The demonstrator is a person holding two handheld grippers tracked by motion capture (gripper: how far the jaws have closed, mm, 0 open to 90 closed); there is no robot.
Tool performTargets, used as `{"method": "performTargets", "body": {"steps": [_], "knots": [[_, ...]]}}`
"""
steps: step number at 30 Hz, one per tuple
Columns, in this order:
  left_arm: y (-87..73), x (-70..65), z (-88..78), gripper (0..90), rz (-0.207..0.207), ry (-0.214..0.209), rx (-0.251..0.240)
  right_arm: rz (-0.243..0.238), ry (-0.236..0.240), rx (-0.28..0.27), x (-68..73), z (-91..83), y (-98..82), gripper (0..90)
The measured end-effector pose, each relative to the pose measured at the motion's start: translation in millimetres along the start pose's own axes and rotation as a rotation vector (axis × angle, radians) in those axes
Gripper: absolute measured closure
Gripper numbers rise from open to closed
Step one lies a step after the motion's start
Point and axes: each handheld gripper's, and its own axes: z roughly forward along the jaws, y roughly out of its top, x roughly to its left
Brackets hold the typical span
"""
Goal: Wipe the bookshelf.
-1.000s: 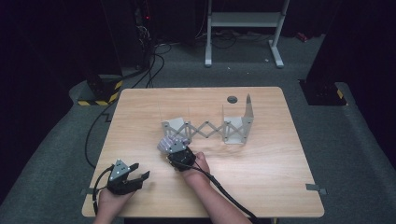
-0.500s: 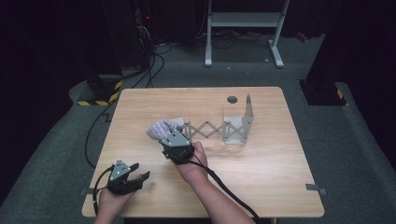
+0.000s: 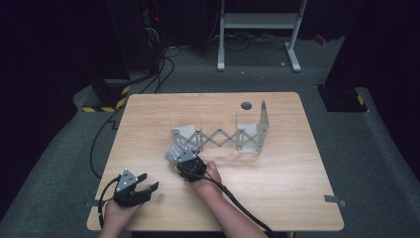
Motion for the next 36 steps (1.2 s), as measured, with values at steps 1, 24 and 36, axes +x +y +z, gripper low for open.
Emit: {"method": "performTargets", "body": {"steps": [1,24,36], "knots": [[0.0,0.0,0.0,38.9,0.0,0.0,0.0,0.0,0.0,0.0,0.0,0.0,0.0,61.8],[0.4,-3.3,4.7,39.0,0.005,-0.006,0.014,0.108,-0.117,-0.165,-56.7,-110.0,-54.1,60.9],[5.5,-10.8,13.5,38.9,0.016,-0.028,0.017,0.249,-0.291,-0.094,-113.7,-161.7,-129.5,60.2]]}}
